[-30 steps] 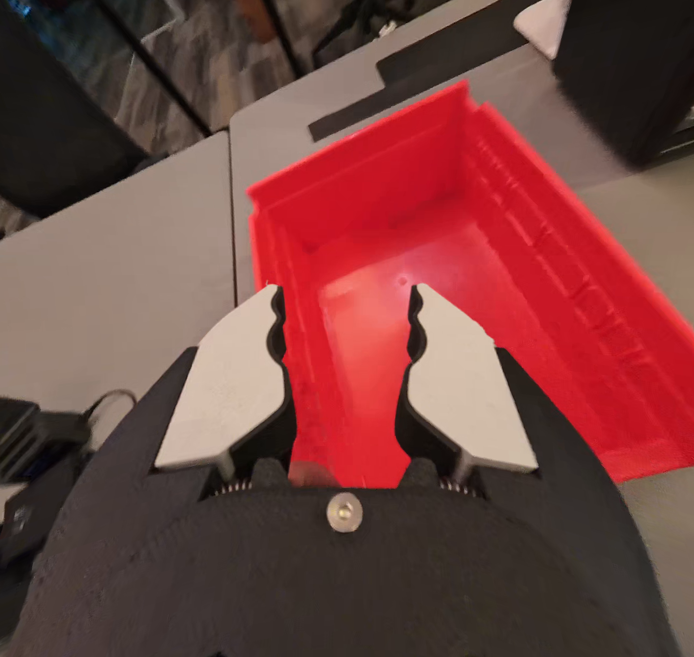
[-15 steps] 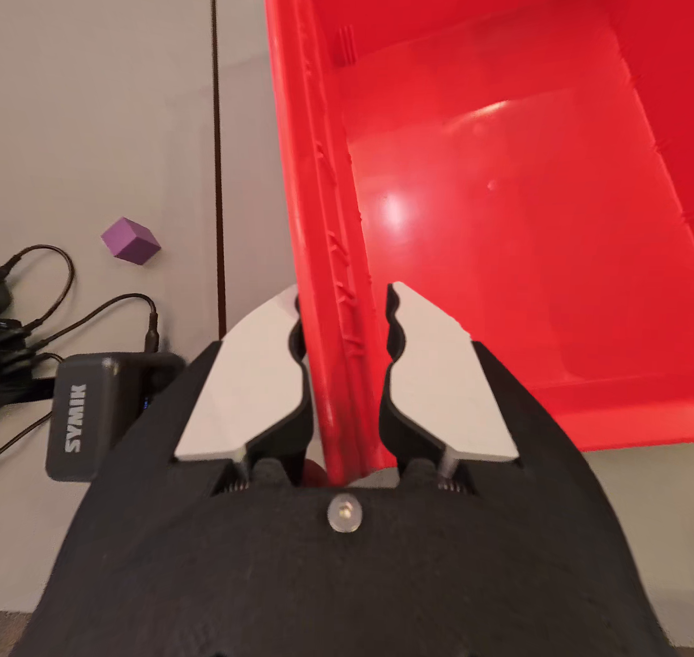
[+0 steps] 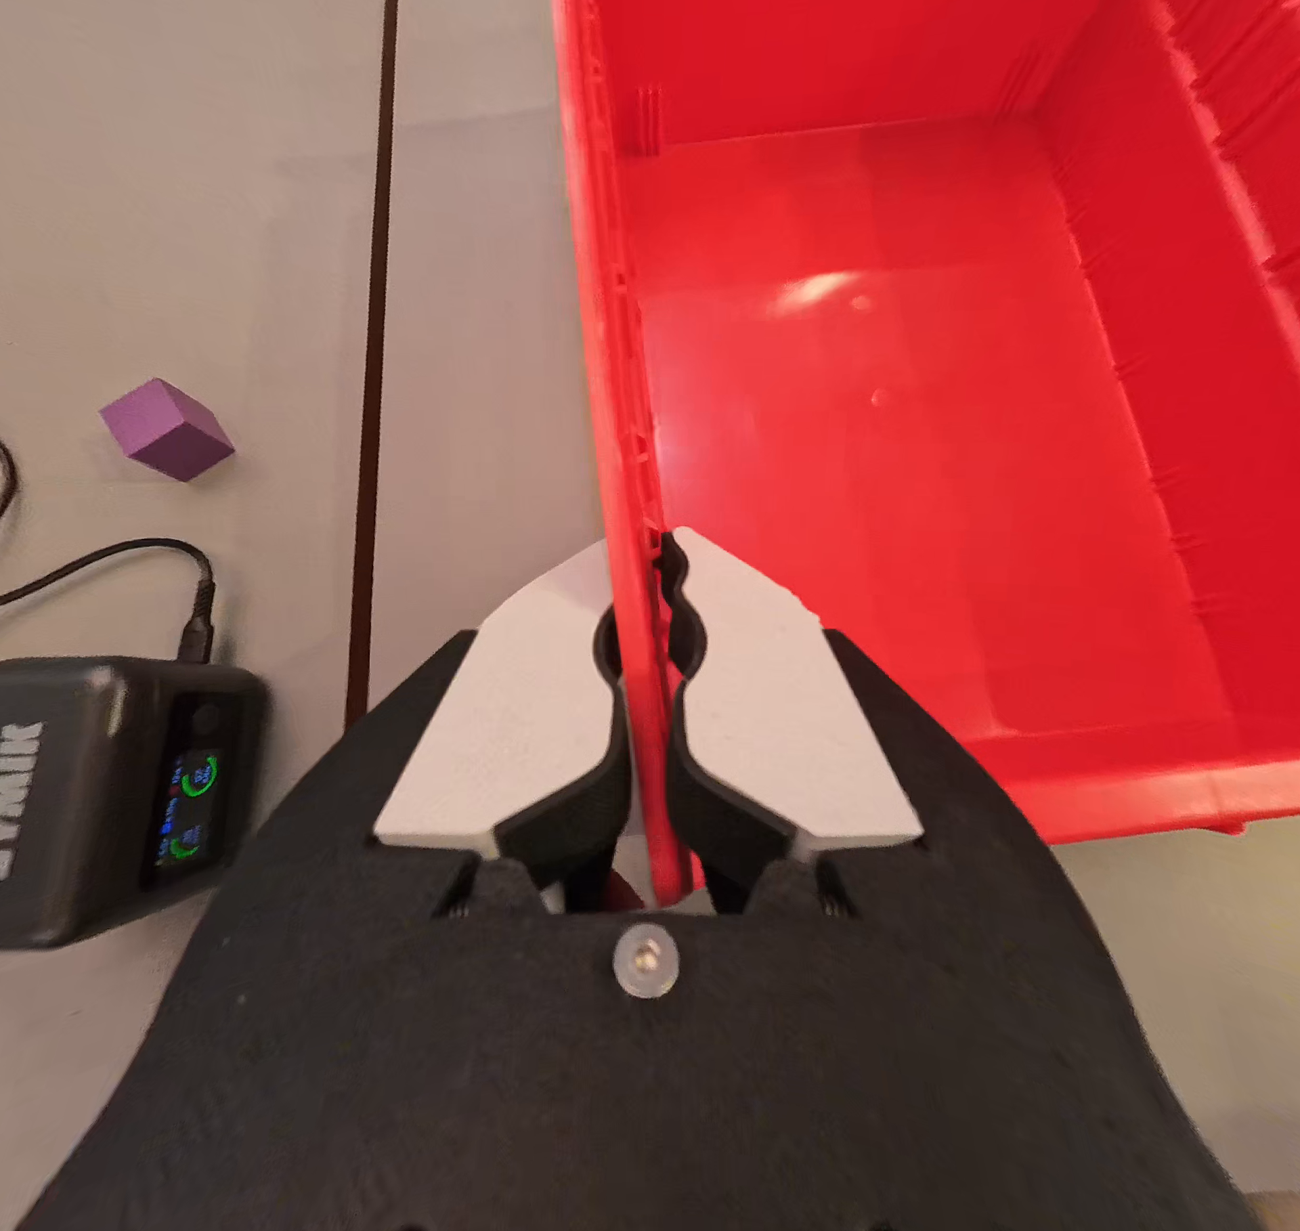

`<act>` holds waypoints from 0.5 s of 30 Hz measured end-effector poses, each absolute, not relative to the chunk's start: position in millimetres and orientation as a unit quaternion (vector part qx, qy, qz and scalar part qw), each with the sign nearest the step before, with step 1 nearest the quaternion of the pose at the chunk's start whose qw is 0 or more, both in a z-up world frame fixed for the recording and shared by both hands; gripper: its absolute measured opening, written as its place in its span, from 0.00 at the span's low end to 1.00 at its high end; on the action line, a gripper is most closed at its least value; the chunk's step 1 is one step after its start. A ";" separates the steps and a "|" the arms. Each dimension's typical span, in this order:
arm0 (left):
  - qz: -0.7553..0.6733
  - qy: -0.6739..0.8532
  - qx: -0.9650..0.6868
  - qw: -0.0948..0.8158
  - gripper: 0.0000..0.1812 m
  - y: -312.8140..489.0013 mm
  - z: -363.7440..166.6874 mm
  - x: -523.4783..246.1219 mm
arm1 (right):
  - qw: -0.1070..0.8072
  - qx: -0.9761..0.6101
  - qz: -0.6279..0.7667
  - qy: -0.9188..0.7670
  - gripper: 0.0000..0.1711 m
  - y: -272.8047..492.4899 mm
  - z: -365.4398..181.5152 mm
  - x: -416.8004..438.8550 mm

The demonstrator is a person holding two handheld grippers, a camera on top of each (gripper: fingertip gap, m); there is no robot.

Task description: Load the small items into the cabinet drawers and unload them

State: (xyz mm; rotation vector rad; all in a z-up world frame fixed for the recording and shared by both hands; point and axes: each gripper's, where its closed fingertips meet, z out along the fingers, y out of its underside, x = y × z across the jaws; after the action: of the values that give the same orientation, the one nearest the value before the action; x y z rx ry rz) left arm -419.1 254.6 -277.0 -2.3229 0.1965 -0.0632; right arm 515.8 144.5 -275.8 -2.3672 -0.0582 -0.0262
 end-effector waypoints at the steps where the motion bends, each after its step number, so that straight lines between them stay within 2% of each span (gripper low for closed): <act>1: -0.035 0.071 -0.914 0.398 0.03 254.8 -275.2 -418.6 | 0.377 -0.926 -0.007 -0.023 0.01 142.4 -275.9 513.4; 15: -0.070 0.072 -0.901 0.422 0.02 253.0 -263.1 -412.3 | 0.349 -0.934 0.018 -0.070 0.01 110.7 -275.5 464.4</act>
State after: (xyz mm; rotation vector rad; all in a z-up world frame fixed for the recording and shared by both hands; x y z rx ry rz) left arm -412.3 253.0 -263.1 -2.2553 0.1811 -0.1743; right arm 464.4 110.7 -275.5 -2.4203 -0.1817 0.0471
